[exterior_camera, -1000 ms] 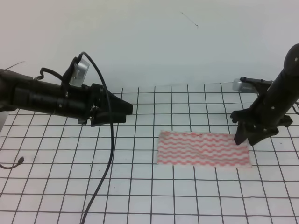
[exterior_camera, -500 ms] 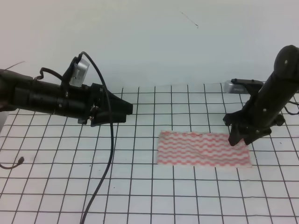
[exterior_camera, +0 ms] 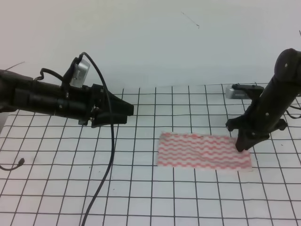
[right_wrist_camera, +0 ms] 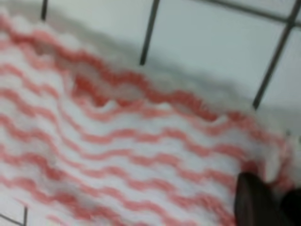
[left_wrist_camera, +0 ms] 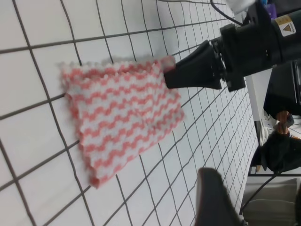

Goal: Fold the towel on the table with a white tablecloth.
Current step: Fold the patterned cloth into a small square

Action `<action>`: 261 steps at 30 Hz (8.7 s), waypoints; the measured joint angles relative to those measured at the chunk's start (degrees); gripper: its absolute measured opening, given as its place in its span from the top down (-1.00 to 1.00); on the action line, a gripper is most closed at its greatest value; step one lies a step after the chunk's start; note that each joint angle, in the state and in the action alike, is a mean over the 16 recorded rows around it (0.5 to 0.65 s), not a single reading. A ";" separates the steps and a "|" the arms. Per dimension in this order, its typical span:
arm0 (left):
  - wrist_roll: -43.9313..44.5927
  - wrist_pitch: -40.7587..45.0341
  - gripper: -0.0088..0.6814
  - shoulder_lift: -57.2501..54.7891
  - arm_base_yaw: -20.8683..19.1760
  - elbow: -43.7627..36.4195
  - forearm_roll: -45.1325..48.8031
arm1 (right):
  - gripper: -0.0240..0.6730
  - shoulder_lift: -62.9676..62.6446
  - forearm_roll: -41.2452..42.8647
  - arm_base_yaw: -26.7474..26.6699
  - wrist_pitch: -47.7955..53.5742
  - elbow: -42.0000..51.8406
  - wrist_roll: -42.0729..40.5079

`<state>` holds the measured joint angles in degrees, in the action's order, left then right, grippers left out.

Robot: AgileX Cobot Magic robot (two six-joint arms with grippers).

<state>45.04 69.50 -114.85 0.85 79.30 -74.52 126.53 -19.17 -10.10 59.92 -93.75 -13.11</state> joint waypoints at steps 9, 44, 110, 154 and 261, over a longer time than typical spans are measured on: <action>0.07 0.00 -0.02 0.00 0.00 0.00 -0.12 | 0.89 -0.95 -1.97 -0.19 3.86 -2.75 -0.61; 0.27 2.38 -0.02 0.28 0.07 -0.04 -0.74 | 0.90 0.79 -18.56 -10.50 -5.79 -4.51 -2.58; 0.40 0.17 -0.02 0.00 0.00 0.00 0.33 | 0.77 -0.46 -5.61 -13.90 -10.96 -4.42 -11.99; 1.08 0.41 -0.02 0.10 0.01 0.00 -0.23 | 0.93 0.86 -13.02 -15.23 -9.30 -3.84 -15.27; 14.59 -12.72 0.98 72.49 0.10 -37.97 -3.45 | 0.93 -95.52 18.36 -16.25 -39.31 69.40 3.54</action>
<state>59.63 56.78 -42.37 0.95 41.32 -77.97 31.01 -0.81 -26.36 20.62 -24.35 -9.57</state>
